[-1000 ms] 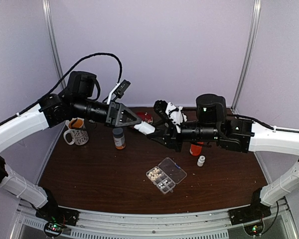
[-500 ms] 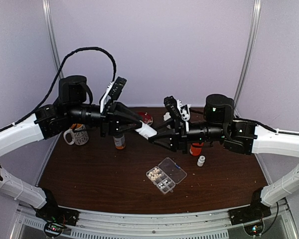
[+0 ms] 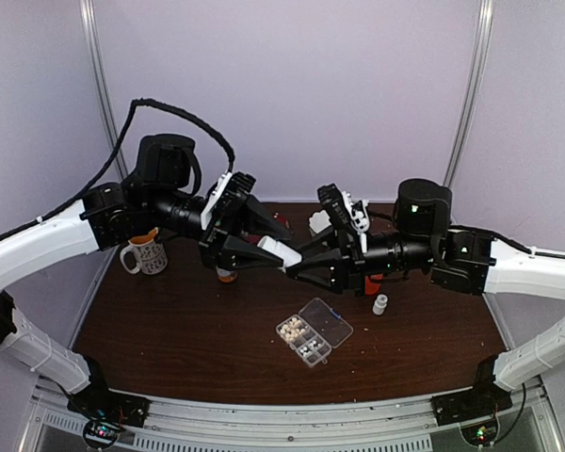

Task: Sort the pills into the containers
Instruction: Pass from the left arm to the right

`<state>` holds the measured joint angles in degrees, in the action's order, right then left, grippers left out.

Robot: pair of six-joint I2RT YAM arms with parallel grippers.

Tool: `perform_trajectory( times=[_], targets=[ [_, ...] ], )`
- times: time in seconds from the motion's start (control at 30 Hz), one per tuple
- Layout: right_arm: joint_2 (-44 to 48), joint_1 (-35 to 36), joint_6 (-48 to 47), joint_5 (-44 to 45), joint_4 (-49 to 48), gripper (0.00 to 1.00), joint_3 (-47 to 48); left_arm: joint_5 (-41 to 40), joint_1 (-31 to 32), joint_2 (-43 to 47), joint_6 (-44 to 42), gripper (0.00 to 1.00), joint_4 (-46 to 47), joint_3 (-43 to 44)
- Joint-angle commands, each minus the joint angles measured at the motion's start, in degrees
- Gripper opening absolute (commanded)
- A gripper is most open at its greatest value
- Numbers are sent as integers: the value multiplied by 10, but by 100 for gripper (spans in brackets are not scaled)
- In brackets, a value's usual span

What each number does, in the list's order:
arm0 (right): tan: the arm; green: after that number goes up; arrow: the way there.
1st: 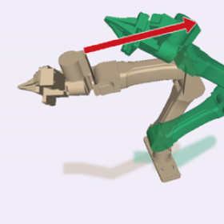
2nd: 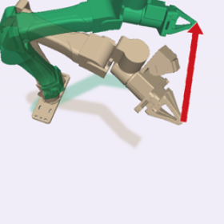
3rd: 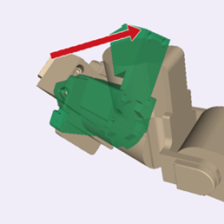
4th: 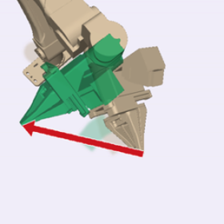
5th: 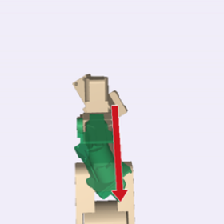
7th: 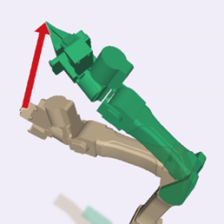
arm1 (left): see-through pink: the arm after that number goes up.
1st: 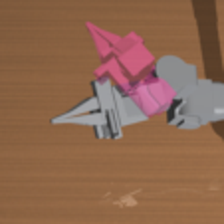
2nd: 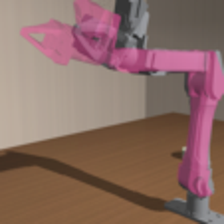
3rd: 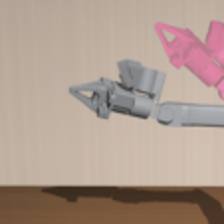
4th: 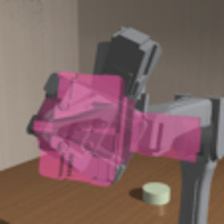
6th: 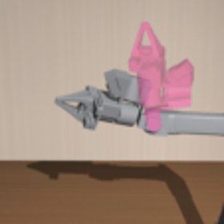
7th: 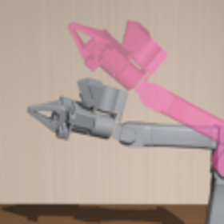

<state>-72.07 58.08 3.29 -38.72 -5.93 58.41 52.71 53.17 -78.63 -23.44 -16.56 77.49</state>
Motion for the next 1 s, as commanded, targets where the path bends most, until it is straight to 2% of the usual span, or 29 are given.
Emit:
perform_trajectory(
  times=[0.0, 0.07, 0.1, 0.13, 0.37, 0.43, 0.53, 0.67, 0.73, 0.87, 0.97],
  targets=[
    [48, 4, -51, 36, -44, 0, 8, -83, 3, 24, 38, 56, 11, -25],
    [53, 4, -67, 48, -16, 0, 7, -107, 2, 55, 58, 76, 32, -43],
    [55, 4, -72, 55, -7, 0, 7, -118, 2, 67, 64, 95, 39, -52],
    [58, 4, -77, 63, 1, 0, 7, -131, 2, 80, 71, 97, 44, -60],
    [58, 4, -113, 93, 62, 0, 24, -182, 3, 140, 57, 97, 62, -119],
    [59, 5, -124, 107, 75, 0, 24, -203, 3, 147, 95, 98, 96, -130],
    [63, 6, -140, 115, 83, 0, 22, -277, 3, 146, 217, 98, 161, -149],
    [60, 8, -148, 121, 89, 0, 27, -286, 1, 122, 218, 98, 105, -119],
    [55, 10, -151, 125, 99, 0, 35, -270, 1, 106, 197, 97, 69, -89],
    [45, 13, -157, 136, 108, 0, 47, -181, 1, 94, 141, 98, 19, -66],
    [39, 18, -166, 137, 117, 0, 56, -172, 0, 94, 121, 96, 6, -70]
  ],
)
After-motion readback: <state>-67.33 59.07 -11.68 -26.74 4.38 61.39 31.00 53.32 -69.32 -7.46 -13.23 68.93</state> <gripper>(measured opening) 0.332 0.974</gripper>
